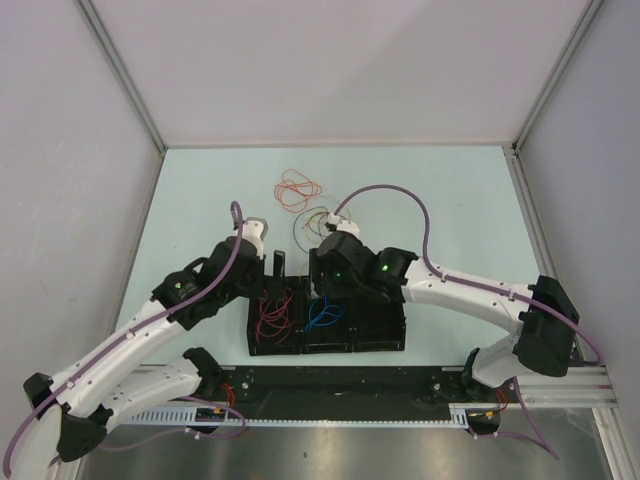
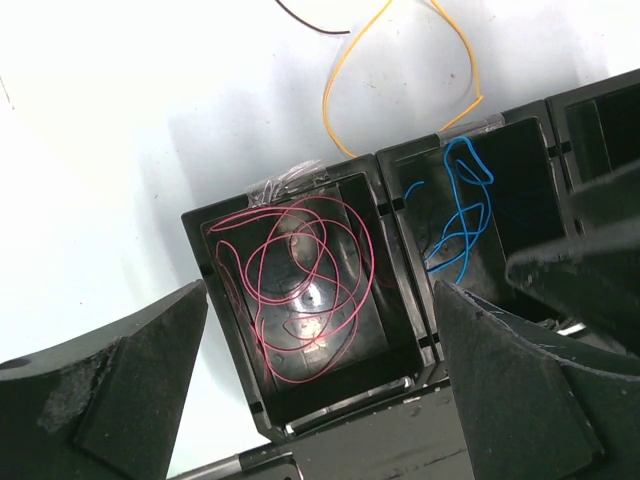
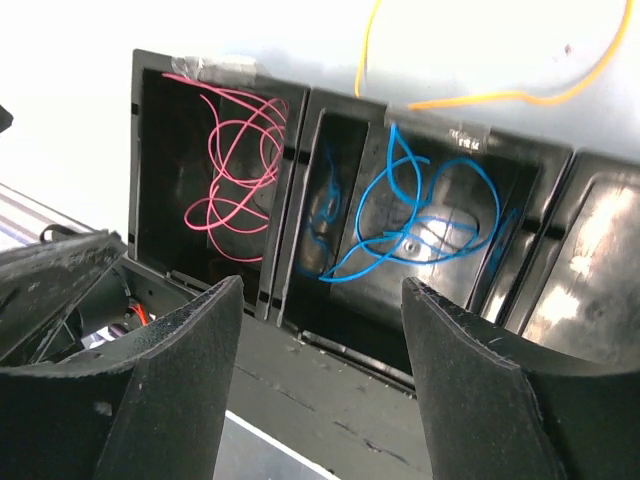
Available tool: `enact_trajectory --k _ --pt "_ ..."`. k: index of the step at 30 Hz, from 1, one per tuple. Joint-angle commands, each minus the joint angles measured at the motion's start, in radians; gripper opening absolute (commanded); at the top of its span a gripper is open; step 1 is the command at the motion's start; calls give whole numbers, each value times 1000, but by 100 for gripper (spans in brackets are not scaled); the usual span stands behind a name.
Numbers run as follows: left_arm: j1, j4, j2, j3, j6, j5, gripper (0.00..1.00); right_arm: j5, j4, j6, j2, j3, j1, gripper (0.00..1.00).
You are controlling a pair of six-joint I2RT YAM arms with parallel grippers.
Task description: Untangle the cables
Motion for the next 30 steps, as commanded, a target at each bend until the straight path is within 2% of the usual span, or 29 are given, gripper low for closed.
enact_trajectory --k 1,6,9,13,18,19,21,23,24,25,27,30 --pt "11 50 -2 -18 37 31 100 139 -28 84 -15 27 51 69" --pt "9 58 -3 -32 30 23 100 188 -25 109 -30 27 101 68" --pt "9 56 5 -32 28 13 100 260 -115 144 -73 27 112 60" --pt "9 32 -3 -26 4 -71 100 352 -281 152 -160 25 112 60" --pt "14 61 -37 -24 23 -171 100 452 -320 31 -280 5 112 69" --pt "15 76 -64 -43 36 -199 100 481 -317 -3 -297 -11 111 74" --pt "14 114 -93 -63 42 -285 100 493 -295 -40 -364 -36 94 75" --pt "14 89 -130 -69 -16 -354 100 457 -271 -71 -415 -76 56 93" --pt "14 96 -141 -73 -22 -372 100 429 -263 -84 -462 -88 33 98" --pt "15 110 -156 -92 -16 -363 100 345 -257 -98 -486 -103 -44 100" --pt "15 157 -155 -104 -13 -298 100 267 -237 -152 -524 -145 -121 100" --pt "15 170 -94 -80 -58 -265 100 237 -231 -207 -581 -188 -230 100"
